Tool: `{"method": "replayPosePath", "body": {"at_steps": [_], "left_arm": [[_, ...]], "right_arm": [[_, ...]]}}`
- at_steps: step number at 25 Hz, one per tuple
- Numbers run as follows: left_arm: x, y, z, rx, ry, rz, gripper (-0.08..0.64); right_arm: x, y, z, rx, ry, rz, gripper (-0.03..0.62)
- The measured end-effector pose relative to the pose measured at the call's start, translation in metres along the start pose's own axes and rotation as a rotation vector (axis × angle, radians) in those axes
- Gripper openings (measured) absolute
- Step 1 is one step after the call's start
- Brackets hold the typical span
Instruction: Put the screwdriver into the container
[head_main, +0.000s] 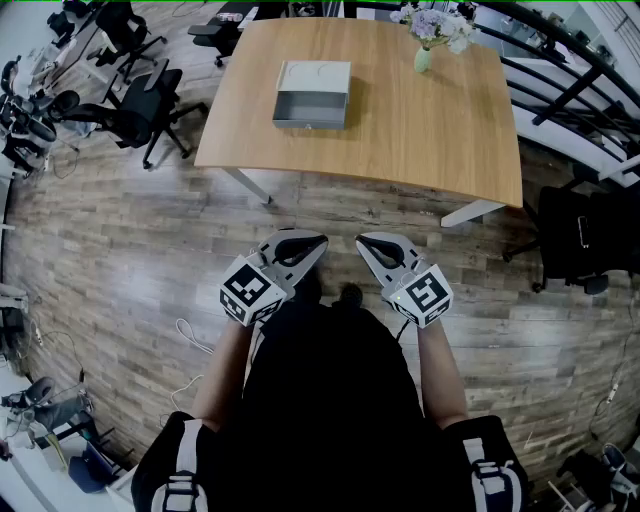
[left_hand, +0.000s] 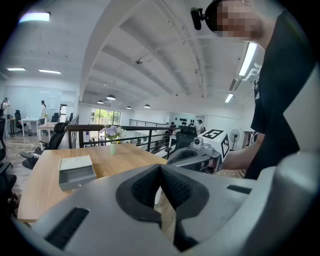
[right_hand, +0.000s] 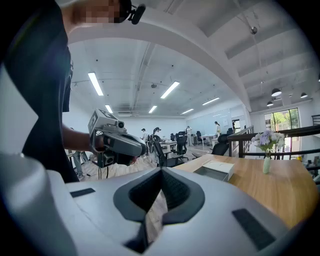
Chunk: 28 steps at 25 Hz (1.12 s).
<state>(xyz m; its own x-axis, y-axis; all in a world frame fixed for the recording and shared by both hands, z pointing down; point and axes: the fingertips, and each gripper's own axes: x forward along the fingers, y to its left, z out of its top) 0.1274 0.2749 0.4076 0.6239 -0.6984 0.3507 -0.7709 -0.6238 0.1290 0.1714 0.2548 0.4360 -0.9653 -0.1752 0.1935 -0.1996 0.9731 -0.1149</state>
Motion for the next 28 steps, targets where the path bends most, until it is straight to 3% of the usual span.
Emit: {"method": "replayPosePath", "body": {"at_steps": [28], "left_arm": [[-0.008,0.005,-0.014,-0.024,-0.014,0.017,0.023]], "right_arm": [[0.003,0.007,0.0,-0.008,0.02,0.028,0.025]]}}
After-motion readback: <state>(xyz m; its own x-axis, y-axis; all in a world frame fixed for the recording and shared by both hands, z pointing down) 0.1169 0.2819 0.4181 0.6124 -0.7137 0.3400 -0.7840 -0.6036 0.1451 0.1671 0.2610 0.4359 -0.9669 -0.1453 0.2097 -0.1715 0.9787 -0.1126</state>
